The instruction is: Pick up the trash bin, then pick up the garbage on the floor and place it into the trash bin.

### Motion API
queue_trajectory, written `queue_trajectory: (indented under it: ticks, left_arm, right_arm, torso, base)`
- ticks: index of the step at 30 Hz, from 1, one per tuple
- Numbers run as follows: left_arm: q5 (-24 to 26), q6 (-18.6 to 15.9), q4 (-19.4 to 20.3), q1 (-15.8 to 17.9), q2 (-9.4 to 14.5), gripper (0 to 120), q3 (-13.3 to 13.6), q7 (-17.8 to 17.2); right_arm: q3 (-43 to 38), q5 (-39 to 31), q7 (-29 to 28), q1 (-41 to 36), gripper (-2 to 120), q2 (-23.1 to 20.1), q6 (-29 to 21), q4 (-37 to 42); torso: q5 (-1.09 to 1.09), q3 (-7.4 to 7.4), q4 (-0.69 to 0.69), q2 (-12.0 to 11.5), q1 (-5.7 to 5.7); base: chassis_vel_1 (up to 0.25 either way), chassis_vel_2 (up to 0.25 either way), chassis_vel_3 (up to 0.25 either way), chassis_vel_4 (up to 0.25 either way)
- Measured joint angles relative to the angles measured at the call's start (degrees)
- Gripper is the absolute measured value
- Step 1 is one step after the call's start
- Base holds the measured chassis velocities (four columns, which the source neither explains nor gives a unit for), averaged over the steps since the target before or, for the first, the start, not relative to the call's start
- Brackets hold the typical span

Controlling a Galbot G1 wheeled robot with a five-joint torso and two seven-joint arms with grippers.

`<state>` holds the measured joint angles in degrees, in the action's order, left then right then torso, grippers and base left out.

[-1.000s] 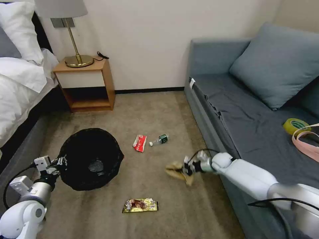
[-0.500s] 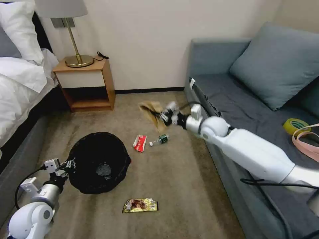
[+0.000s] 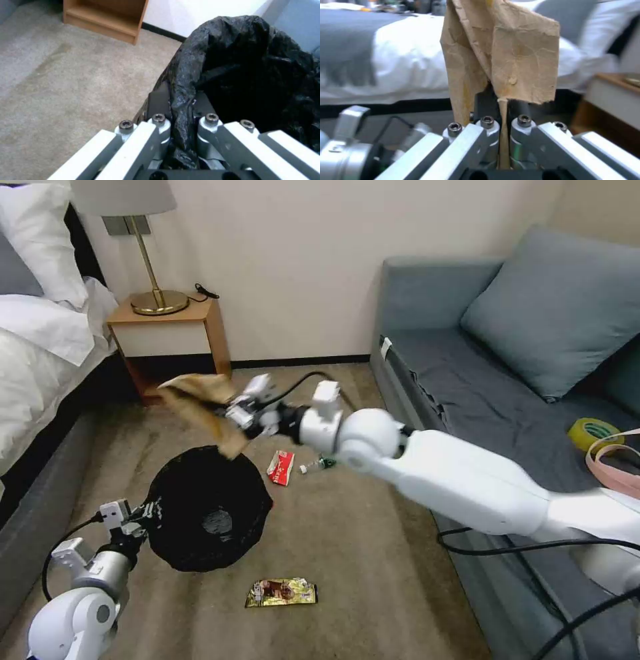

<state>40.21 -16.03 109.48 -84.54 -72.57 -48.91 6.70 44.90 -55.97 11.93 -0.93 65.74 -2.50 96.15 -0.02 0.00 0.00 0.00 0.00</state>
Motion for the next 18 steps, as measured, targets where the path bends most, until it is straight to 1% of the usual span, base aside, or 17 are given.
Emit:
queue_trajectory:
  ticks: [1,2,3,6,7,11,17,18]
  left_arm:
    - [0.04,-0.12,0.32,-0.13,-0.37,4,0.04,0.03]
    - [0.04,-0.12,0.32,-0.13,-0.37,4,0.04,0.03]
    - [0.04,-0.19,0.67,-0.34,-0.78,4,0.05,0.11]
    - [0.04,-0.26,1.59,-1.19,-1.79,4,-0.09,0.36]
    - [0.04,-0.26,1.59,-1.19,-1.79,4,-0.09,0.36]
    - [0.37,-0.29,2.22,-1.85,-2.06,4,-1.16,0.75]
    - [0.89,-0.38,2.37,-1.94,-1.55,4,-1.98,0.82]
    - [1.07,-0.45,2.37,-1.89,-1.4,4,-2.21,0.83]
  right_arm:
    - [1.35,0.23,0.18,0.36,0,1.73,0.21,-0.71]
    - [1.35,0.23,0.18,0.36,0,1.73,0.21,-0.71]
    - [2.71,0.62,0.35,0.49,0,3.56,0.41,-1.68]
    - [5.49,2.3,0.68,-0.25,0,6.71,1.34,-4.72]
    - [5.49,2.3,0.68,-0.25,0,6.71,1.34,-4.72]
    - [7.51,5.98,1.34,-2.6,0,8.57,3.25,-9.08]
    - [8.08,9.4,1.94,-3.94,0,8.96,4.67,-12.27]
    - [8.28,10.2,2.04,-4.23,6,8.97,4.95,-12.97]
  torso:
    - [0.0,0.0,0.01,0.0,0.0]
    - [0.0,0.0,0.01,0.0,0.0]
    - [0.0,0.0,0.02,0.0,0.0]
    - [0.0,0.0,0.01,0.0,0.0]
    - [0.0,0.0,0.01,0.0,0.0]
    - [0.01,0.0,0.01,0.0,0.0]
    - [0.02,0.0,-0.01,0.0,0.0]
    - [0.02,0.0,0.0,0.0,0.0]
  base:
    - [0.0,0.0,0.0,0.0]
    - [0.0,0.0,0.0,0.0]
    - [0.0,0.0,0.0,0.0]
    - [0.0,0.0,0.0,0.0]
    - [0.0,0.0,0.0,0.0]
    - [0.0,0.0,0.0,0.0]
    - [0.0,0.0,0.0,0.0]
    - [0.0,0.0,0.0,0.0]
